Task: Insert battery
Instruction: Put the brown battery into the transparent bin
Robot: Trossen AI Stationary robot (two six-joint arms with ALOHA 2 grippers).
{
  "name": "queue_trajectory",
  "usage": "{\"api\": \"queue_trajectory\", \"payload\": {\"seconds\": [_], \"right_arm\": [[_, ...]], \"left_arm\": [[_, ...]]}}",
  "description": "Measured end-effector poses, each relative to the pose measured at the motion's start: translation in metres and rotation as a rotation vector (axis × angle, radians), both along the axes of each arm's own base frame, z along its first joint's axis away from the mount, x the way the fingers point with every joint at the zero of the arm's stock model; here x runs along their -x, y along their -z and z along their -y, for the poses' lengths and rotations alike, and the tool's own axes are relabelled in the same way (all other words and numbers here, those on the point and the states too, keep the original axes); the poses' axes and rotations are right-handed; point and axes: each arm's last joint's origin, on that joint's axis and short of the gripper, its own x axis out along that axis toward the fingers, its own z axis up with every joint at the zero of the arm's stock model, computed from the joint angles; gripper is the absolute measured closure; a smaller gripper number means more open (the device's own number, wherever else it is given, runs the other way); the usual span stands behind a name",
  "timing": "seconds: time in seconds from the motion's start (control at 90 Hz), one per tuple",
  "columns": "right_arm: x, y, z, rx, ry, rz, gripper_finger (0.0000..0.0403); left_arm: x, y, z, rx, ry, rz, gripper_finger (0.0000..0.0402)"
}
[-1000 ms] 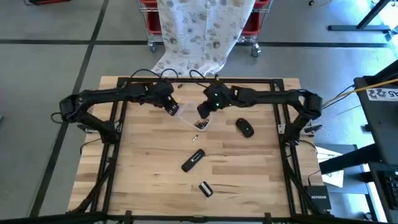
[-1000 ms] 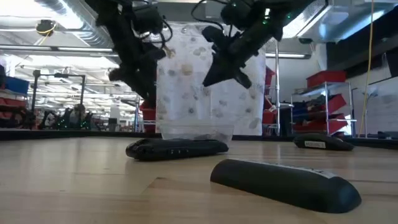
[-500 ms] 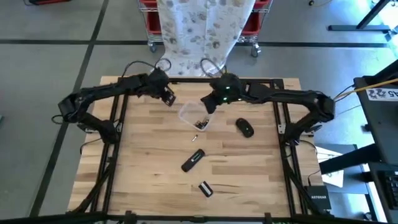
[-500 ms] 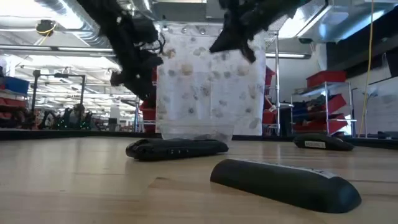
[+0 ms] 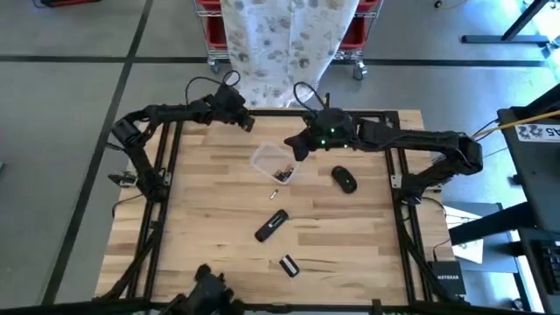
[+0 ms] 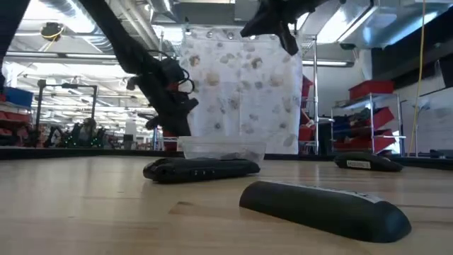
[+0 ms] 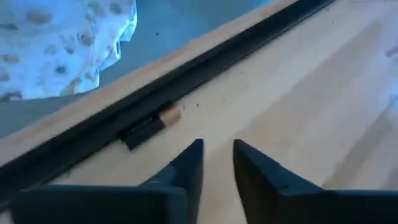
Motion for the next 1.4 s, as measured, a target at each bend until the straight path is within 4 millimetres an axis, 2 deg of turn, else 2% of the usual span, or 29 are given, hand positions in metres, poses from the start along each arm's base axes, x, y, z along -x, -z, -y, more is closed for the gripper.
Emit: {"api": "queue_trajectory", "payload": {"seconds": [0.111, 0.267, 0.444, 0.7, 0.833, 0.967, 1.144, 1.4], "right_arm": [[-0.002, 0.0, -0.009, -0.029, 0.008, 0.005, 0.0402], [-0.002, 0.0, -0.01, -0.075, 0.031, 0.014, 0.0402], [-0.002, -0.001, -0.01, -0.112, 0.052, 0.026, 0.0402], [-0.003, -0.015, -0.01, -0.115, 0.054, 0.054, 0.0402], [-0.001, -0.022, -0.009, -0.086, 0.079, 0.037, 0.0402], [0.0, -0.021, -0.009, -0.072, 0.08, 0.012, 0.0402], [-0.002, -0.017, -0.009, -0.074, 0.08, -0.012, 0.0402], [-0.001, -0.017, -0.01, -0.096, 0.052, -0.016, 0.0402]], "left_arm": [[-0.004, 0.006, -0.003, -0.038, -0.003, -0.01, 0.0396], [-0.005, 0.021, -0.005, -0.072, -0.033, -0.105, 0.0401], [-0.009, 0.024, -0.008, -0.154, -0.027, -0.143, 0.0401], [-0.011, 0.05, -0.012, -0.104, -0.055, -0.187, 0.0401], [-0.016, 0.048, -0.012, -0.079, -0.045, -0.182, 0.0401], [-0.017, 0.039, -0.009, -0.002, -0.003, -0.169, 0.0401], [-0.019, 0.019, -0.015, -0.229, -0.118, -0.234, 0.0401], [-0.019, 0.042, -0.022, -0.169, -0.145, -0.228, 0.0401]]}}
